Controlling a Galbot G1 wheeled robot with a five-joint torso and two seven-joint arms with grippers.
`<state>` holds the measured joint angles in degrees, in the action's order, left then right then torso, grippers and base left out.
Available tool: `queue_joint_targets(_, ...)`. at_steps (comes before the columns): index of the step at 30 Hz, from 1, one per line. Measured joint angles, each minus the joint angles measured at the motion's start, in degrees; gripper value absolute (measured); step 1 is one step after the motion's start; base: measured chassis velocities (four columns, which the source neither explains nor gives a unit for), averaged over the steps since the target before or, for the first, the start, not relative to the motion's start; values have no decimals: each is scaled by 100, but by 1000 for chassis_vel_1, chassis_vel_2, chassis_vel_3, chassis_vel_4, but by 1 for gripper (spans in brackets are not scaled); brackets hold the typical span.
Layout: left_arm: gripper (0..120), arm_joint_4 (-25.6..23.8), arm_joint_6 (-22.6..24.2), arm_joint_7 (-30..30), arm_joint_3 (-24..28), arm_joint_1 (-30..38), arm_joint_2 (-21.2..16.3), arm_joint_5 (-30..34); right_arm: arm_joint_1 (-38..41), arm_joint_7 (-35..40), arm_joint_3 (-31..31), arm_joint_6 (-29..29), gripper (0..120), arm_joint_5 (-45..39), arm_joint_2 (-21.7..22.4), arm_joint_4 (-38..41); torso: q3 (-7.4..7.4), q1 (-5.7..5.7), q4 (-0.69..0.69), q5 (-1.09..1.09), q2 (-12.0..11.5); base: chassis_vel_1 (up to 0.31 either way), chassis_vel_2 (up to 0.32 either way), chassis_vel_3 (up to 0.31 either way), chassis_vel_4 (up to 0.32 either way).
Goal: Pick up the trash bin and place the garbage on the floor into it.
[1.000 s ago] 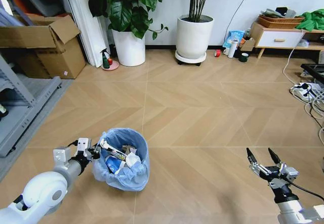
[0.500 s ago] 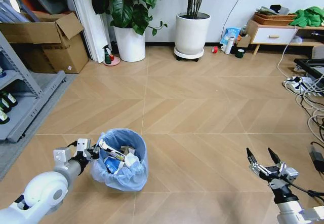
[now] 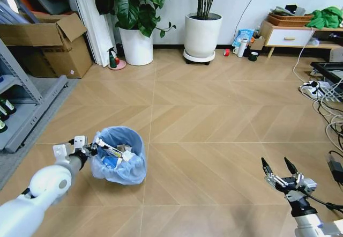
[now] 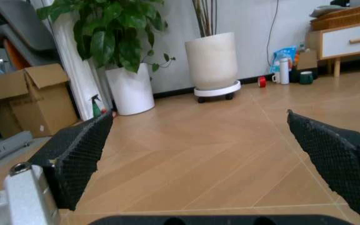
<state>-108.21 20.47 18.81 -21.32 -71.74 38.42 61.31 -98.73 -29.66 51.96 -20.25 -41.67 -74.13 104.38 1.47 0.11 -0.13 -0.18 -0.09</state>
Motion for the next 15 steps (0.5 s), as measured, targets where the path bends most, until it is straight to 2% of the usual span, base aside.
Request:
queue_joint_targets(2,0,318,34,48,158,355,25,152,-21,-17,37,-5,100,-31,7,-14,-1,0,-1,1,0,0,0,0,0)
queue_joint_targets(3,0,318,34,48,158,355,25,152,-21,-17,37,-5,100,-31,7,-14,-1,0,-1,1,0,0,0,0,0)
queue_joint_targets(6,0,842,59,81,405,806,66,300,-46,-35,94,-10,100,-80,29,-48,0,0,-1,1,0,0,0,0,0)
queue_joint_targets(15,0,1610,78,60,706,1236,205,461,-69,-42,116,-11,100,-104,40,-70,-1,0,0,0,0,0,0,0,0)
